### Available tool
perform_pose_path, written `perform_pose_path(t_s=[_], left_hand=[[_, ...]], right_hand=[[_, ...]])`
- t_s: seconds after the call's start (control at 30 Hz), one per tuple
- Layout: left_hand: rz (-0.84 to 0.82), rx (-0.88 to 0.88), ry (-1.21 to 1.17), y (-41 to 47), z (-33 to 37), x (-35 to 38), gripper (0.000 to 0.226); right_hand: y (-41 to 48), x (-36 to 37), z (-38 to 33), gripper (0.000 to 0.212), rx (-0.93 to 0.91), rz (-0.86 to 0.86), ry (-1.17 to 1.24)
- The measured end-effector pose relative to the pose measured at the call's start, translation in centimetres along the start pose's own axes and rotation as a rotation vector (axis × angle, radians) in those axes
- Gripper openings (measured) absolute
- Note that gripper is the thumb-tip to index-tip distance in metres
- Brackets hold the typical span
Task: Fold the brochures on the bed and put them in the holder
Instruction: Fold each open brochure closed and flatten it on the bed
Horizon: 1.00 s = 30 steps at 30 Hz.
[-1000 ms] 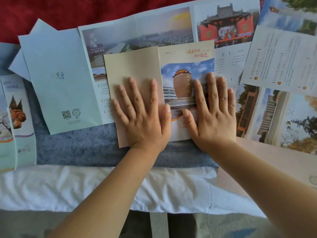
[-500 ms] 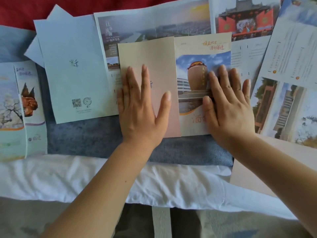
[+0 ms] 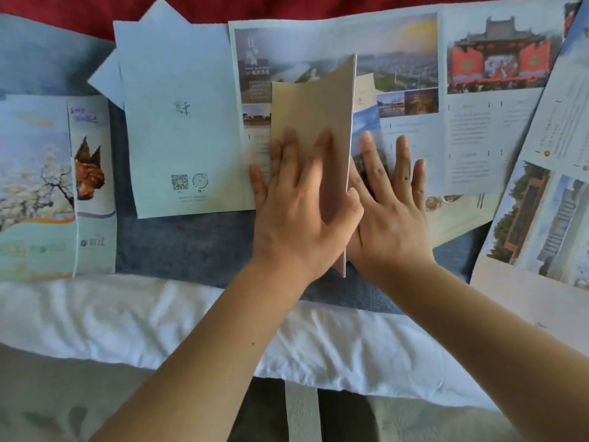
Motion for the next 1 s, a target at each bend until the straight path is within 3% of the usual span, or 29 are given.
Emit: perform_pose_path(t_s=[0.23,0.4,0.53,0.67,0.8,1.0], left_hand=[[0.066,-0.02,-0.119,-0.5,0.0,-3.5,0.063],[0.259,-0.182,-0.123,-1.4,-2.3,-7.4,0.086],[0.376,-0.168,0.113,-1.3,-5.4,-10.0,0.082],[0.378,-0.178,0.248,-1.1,-9.3,-10.3,0.078],[0.395,-0.018,0.291,-1.4,-12.0,-8.7,0.059],[0.337,0.069,0.366,-2.1,-14.3,-5.2,0.061]], right_hand=[[0.3,0.5,-1.9,0.062,0.004,0.016,0.009],[0.3,0.4,-4.9,0.062,-0.088,0.046,0.091],[0.4,1.1,-8.5,0.063,-0.124,0.017,0.12],[0.7,1.9,-11.3,0.063,-0.177,0.015,0.086],[0.9,2.8,-13.2,0.061,-0.185,0.035,0.037],[0.6,3.8,-13.5,0.058,-0.163,0.093,0.015]])
Point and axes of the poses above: each hand's wrist, its own y-axis towards the middle knuckle, its own x-axis out of the palm, z = x × y, the point moved 4 cm from there along y, towards the middle knuckle, and after that the axes turned 13 degrees about z, right-handed, at the moved point
